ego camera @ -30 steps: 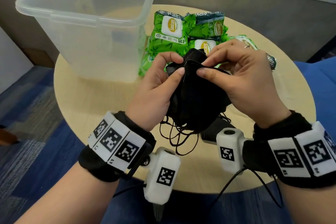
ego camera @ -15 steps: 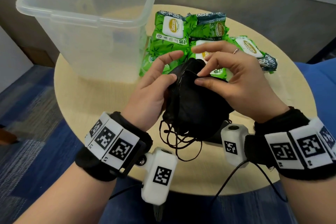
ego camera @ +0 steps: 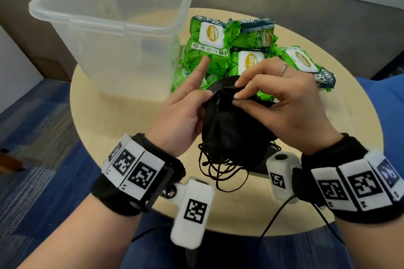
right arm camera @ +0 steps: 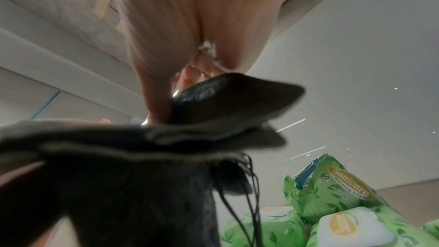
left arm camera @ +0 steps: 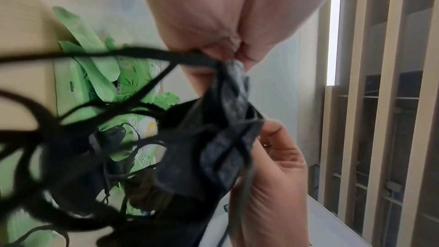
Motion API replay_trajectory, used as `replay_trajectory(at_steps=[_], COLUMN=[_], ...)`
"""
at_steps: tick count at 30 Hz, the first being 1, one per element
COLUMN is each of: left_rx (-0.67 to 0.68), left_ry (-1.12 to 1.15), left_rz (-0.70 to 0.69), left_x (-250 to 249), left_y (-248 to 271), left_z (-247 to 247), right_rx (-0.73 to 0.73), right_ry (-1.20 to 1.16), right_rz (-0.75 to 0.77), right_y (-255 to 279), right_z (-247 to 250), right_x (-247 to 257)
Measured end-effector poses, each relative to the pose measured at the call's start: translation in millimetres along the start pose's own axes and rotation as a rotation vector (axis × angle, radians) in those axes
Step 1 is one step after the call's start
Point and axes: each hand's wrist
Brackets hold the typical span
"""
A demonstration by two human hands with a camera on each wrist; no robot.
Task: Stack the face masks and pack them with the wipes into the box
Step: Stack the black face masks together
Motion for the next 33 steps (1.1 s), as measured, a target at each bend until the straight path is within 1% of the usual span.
replay_trajectory(at_steps=[4, 6, 8, 11, 13, 17, 20, 24, 26, 30, 33], left_rx=[0.059, 0.096, 0.142, 0.185, 0.133, -0.095, -0.178, -0.186, -0.174, -0.171, -0.161], left_ry=[-0.043, -0.065, -0.072, -0.122, -0.188, -0.272, -0.296, -0.404, -0.457, -0.539, -0.47], left_rz=[-0.025, -0.043, -0.065, -0.11, -0.122, -0.167, -0.195, -0.204, -0.217, -0.251, -0.249], left_x=[-0.3, 0.8, 1.5, -2.8, -8.4, -16.4, -16.8, -16.7, -16.0, -13.8, -11.1], left_y=[2.8, 2.7, 2.0, 2.3, 1.5, -3.1, -6.1, -4.4, -3.7, -0.8, 0.4], left_z=[-2.9, -2.8, -1.7, 0.6, 3.9, 15.0, 19.9, 18.5, 18.2, 13.7, 6.4], right_rx=[0.145, 0.171, 0.143, 0.045, -0.015, -0.13, -0.175, -0.154, -0.165, -0.312, -0.426], right_ry=[-0.092, -0.099, -0.104, -0.171, -0.238, -0.353, -0.403, -0.497, -0.597, -0.785, -0.849], right_rz=[-0.075, -0.098, -0.1, -0.121, -0.175, -0.278, -0.304, -0.31, -0.308, -0.341, -0.479], right_y=[-2.4, -1.4, 0.3, 6.1, 12.2, 24.5, 28.6, 27.0, 23.9, 15.8, 11.7], right_z=[4.1, 4.4, 3.6, 5.0, 9.2, 20.3, 24.0, 25.3, 25.9, 22.1, 11.6], right_x=[-2.7, -3.6, -4.5, -7.6, -12.2, -23.2, -26.3, -22.0, -18.2, -12.9, -12.4])
Point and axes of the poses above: each hand's wrist, its own y-axis away from the middle knuckle, its own z-axis out of the back of the hand, x = y × z, and after that the axes turned 4 degrees about x, right-handed
